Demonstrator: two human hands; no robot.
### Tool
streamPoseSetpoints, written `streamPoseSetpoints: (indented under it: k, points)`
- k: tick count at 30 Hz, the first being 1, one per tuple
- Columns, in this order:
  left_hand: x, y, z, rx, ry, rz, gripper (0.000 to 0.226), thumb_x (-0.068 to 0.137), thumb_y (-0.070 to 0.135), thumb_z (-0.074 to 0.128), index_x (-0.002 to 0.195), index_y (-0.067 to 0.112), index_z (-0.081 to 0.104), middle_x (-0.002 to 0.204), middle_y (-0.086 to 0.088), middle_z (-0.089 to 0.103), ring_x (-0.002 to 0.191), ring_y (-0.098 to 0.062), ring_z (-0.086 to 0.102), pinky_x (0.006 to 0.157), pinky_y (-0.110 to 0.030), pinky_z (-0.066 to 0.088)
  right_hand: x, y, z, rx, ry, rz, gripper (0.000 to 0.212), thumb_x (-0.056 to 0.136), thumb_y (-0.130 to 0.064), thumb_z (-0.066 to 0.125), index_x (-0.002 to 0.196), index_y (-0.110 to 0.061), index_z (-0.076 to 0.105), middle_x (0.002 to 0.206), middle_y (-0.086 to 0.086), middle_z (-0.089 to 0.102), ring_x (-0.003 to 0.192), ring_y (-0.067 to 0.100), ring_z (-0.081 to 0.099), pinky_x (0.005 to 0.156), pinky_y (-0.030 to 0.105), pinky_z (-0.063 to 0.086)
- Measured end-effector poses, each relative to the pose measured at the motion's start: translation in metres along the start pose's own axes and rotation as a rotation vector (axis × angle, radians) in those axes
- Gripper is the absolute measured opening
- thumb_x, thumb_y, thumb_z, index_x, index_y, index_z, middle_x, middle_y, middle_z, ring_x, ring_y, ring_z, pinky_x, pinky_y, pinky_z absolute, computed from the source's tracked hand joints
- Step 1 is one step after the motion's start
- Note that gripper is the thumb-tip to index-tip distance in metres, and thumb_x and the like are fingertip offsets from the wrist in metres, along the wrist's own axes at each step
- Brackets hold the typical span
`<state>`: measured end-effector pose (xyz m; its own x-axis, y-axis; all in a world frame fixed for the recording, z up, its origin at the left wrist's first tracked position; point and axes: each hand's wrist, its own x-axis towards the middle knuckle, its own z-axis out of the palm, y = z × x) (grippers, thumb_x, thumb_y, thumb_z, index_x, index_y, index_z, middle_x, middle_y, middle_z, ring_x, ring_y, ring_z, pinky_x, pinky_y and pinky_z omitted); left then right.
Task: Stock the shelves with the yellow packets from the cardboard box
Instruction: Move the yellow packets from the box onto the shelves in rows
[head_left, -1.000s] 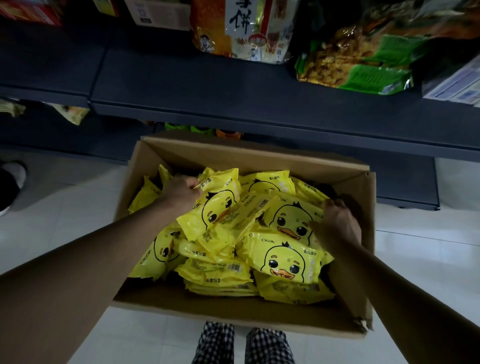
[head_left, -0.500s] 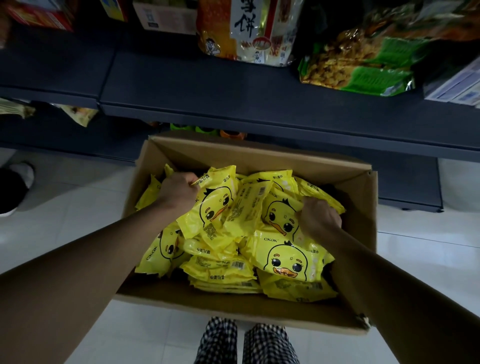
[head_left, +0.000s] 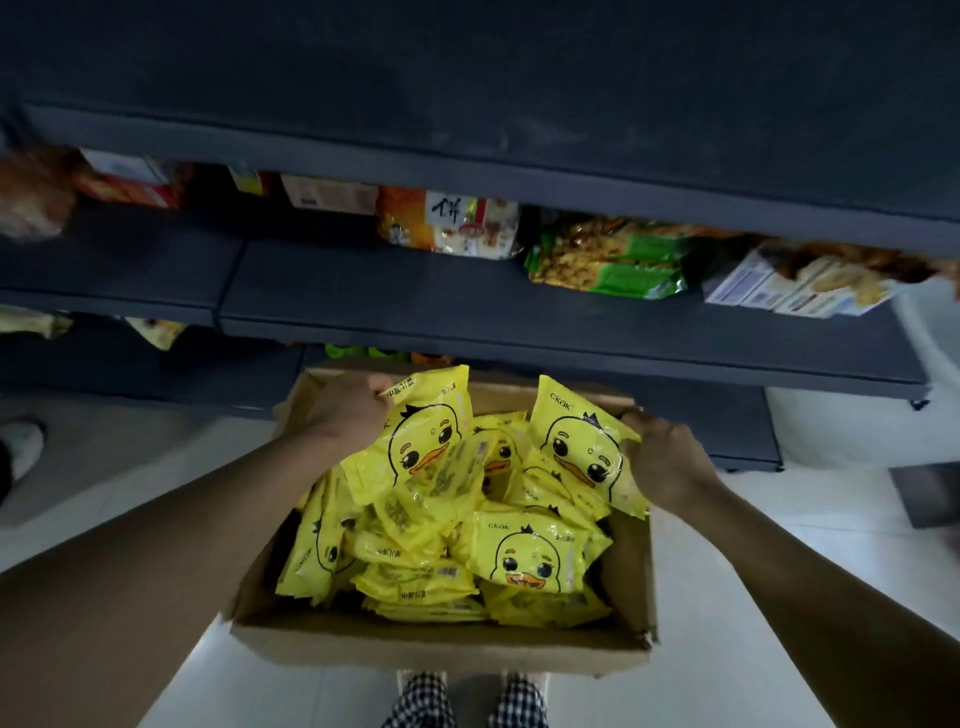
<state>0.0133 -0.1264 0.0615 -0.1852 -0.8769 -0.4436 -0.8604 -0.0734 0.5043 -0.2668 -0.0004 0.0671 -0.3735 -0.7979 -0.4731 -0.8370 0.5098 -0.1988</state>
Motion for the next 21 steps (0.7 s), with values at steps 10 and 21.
streamPoseSetpoints:
  k: [10,21]
  points:
    - [-0.041,0.106,-0.117,0.071,0.020,0.304,0.022,0.097,0.010,0.047,0.110,0.007,0.063,0.095,-0.011,0.062,0.061,-0.013,0.049,0.051,-0.023,0.035,-0.070,-0.015,-0.153,0.015,0.261,-0.077,0.027,0.098,-0.018,0.041,0.122,-0.014,0.054,0.117,0.019,0.060,0.096,0.034,0.057,0.076,0.035,0.045]
    - [-0.109,0.242,-0.231,0.106,0.162,0.589,0.022,0.097,0.011,0.045,0.080,0.016,0.058,0.069,0.003,0.051,0.060,-0.012,0.046,0.051,-0.024,0.033,-0.160,-0.005,-0.308,0.094,0.615,-0.105,0.020,0.096,-0.013,0.043,0.108,-0.013,0.060,0.096,0.009,0.060,0.093,0.031,0.056,0.073,0.030,0.040]
